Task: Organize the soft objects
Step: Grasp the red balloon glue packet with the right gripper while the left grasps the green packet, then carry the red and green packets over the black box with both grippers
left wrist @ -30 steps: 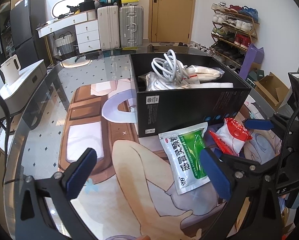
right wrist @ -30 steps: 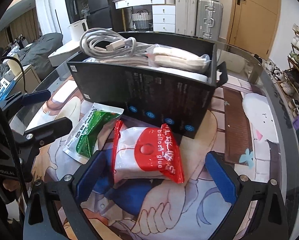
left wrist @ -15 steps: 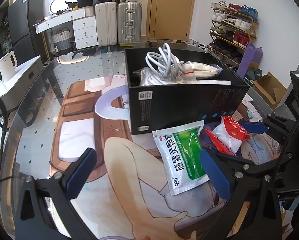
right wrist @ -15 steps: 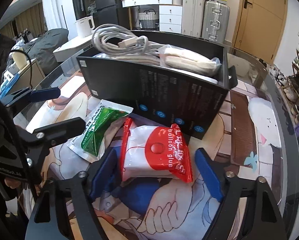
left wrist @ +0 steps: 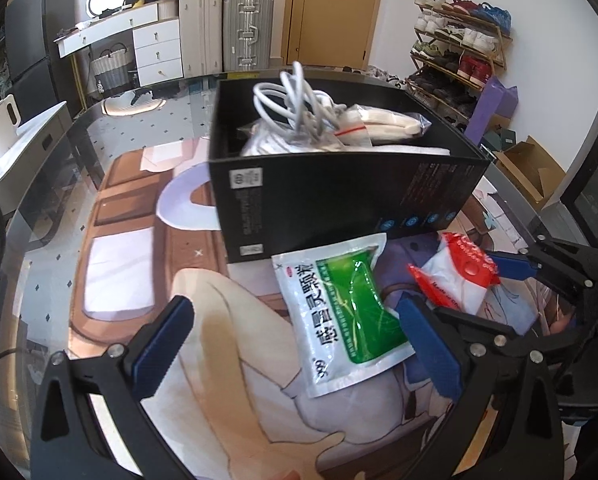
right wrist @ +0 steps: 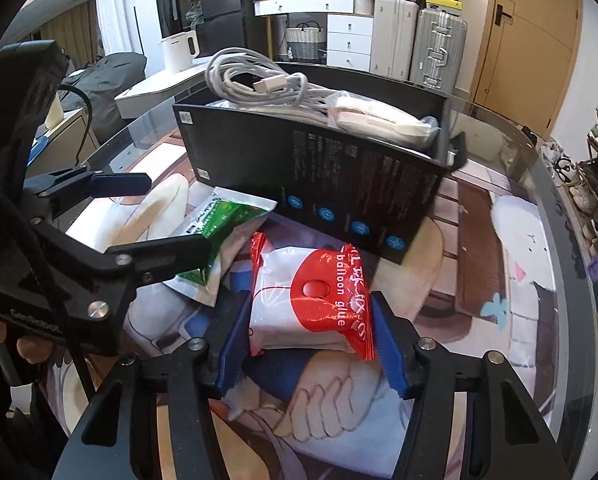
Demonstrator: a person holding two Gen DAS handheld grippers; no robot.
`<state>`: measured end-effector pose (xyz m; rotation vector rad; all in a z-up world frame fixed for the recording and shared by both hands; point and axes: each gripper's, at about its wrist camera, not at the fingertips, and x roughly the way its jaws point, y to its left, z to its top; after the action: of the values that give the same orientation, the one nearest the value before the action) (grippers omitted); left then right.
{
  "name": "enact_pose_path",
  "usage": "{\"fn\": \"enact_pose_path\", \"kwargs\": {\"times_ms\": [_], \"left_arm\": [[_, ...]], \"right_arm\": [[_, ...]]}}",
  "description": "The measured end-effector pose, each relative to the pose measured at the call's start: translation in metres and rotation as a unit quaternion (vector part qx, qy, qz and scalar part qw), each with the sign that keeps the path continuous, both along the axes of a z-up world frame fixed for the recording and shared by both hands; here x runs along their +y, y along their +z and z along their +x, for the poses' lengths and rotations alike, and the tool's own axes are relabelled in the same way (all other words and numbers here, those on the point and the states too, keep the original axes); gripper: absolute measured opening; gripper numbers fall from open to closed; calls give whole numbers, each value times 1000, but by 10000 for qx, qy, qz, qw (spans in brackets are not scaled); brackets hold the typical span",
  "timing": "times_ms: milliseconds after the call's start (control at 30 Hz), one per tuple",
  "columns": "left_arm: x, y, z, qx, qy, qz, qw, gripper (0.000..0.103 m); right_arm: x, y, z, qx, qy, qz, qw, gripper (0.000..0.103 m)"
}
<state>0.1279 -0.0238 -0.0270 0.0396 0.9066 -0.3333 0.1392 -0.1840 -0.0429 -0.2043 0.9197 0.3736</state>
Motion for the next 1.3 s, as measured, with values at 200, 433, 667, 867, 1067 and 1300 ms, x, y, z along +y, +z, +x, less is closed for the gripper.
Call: {"fn": "enact_pose_path", "kwargs": {"times_ms": [200, 433, 667, 867, 1067, 1300], "left_arm": [[-8, -7, 15, 210, 198, 44, 9996, 103], [-10, -11, 13, 260, 171, 427, 9986, 103], [-4, -11, 10, 346, 56, 521, 9980, 103], [-6, -8, 1, 106, -317, 480, 9983, 83], [1, 1, -6, 26, -416, 109, 9991, 36], [5, 6, -19, -37, -453, 13, 9990, 32]], "right_arm": [[-9, -2, -5, 9, -113, 6, 9999, 58], [-10, -1, -4, -5, -128, 23, 9999, 58], [-9, -1, -8, -6, -99, 52, 9999, 58], [-9, 1, -10, -24, -96, 46, 9999, 58], [-7, 5, -12, -74, -91, 46, 9999, 58], [-1, 13, -23, -164, -50, 18, 9999, 58]]}}
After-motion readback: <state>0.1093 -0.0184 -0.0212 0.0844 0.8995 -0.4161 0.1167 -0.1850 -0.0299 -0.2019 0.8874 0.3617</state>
